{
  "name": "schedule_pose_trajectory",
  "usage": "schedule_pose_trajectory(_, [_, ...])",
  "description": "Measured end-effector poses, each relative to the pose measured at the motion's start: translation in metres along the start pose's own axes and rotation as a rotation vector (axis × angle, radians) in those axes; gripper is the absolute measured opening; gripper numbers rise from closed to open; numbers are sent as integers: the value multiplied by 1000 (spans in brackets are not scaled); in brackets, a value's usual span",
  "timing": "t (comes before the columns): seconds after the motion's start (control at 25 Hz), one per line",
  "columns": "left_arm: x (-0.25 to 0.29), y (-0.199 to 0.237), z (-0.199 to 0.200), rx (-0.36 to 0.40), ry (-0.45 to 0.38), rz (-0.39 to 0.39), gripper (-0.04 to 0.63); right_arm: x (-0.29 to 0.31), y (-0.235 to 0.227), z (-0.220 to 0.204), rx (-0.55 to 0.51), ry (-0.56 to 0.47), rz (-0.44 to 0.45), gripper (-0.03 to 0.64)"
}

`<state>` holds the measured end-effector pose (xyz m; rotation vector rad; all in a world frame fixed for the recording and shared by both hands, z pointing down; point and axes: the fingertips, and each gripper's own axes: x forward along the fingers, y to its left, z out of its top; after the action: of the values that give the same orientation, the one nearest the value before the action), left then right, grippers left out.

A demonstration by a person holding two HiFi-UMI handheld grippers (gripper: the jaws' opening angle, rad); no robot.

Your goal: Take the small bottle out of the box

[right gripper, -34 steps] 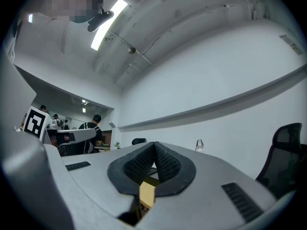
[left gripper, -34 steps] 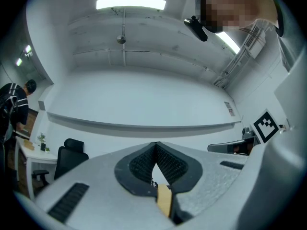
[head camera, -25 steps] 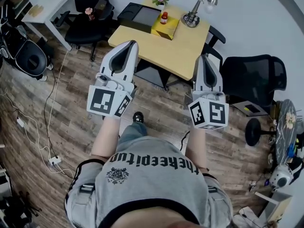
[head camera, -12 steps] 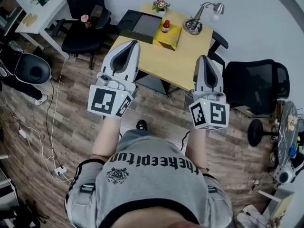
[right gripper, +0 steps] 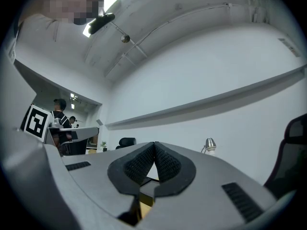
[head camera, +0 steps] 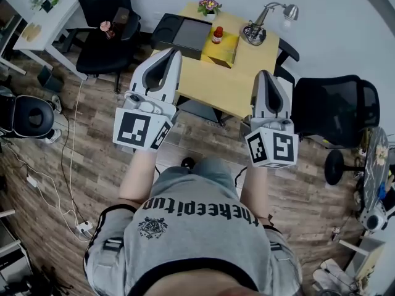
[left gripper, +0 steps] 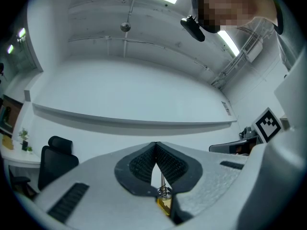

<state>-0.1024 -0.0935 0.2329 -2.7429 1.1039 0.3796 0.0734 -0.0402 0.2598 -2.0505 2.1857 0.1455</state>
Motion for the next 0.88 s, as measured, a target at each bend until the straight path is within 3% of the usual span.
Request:
schedule_pose_trajectory(0.44, [35, 17, -19, -20, 6, -27, 3, 37, -16, -10, -10, 11, -19, 2])
schedule_pose_trajectory(0.88, [106, 42, -34, -14, -3, -17, 3, 110, -48, -12, -17, 1, 17, 2])
